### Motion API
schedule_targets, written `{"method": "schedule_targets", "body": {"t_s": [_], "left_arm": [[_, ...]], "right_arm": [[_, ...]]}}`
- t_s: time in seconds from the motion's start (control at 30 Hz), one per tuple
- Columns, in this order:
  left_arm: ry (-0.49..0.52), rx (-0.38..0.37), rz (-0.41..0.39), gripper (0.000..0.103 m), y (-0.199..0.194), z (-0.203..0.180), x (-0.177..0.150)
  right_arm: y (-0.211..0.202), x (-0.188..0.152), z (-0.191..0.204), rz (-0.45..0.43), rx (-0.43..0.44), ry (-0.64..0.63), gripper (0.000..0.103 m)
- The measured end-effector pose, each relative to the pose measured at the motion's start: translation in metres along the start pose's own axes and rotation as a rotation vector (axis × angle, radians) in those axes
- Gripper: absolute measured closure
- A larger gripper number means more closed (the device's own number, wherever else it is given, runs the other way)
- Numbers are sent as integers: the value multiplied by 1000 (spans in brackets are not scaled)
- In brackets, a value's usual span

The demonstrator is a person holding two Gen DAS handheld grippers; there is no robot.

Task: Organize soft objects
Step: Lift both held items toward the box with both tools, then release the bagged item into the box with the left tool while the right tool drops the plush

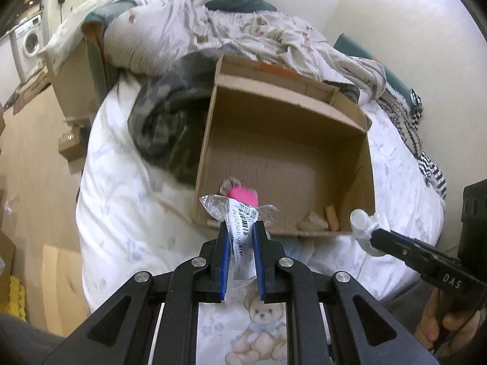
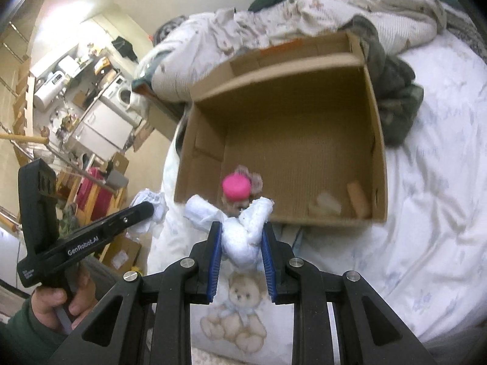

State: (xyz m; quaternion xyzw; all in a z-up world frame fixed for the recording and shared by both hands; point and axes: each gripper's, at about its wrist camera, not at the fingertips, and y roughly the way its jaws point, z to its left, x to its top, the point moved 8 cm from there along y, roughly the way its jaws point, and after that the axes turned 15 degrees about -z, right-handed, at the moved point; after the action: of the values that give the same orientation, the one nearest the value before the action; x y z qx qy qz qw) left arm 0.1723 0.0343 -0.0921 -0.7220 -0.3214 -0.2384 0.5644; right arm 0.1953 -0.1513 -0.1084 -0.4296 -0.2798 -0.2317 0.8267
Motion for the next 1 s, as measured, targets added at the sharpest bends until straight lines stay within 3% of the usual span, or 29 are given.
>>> {"method": "schedule_targets", "body": {"t_s": [0.2, 0.33, 0.43, 0.63, 0.73, 1.0], "left_arm": [[57, 11, -31, 90, 15, -3, 26], [104, -25, -59, 90, 30, -11, 34], [132, -16, -77, 90, 42, -12, 32], [83, 9, -48, 90, 67, -1, 21], [113, 45, -51, 90, 72, -1, 18], [138, 34, -45, 90, 74, -10, 12]], "right_arm": [[13, 22, -8, -35, -22, -20, 76], [27, 13, -26, -25, -57, 24, 76], [39, 3, -40, 15, -85, 89, 76], [51, -4, -49, 47, -130, 75, 76], [59, -9, -51, 74, -149, 66, 76], [71, -17, -55, 111, -182, 48, 76]]}}
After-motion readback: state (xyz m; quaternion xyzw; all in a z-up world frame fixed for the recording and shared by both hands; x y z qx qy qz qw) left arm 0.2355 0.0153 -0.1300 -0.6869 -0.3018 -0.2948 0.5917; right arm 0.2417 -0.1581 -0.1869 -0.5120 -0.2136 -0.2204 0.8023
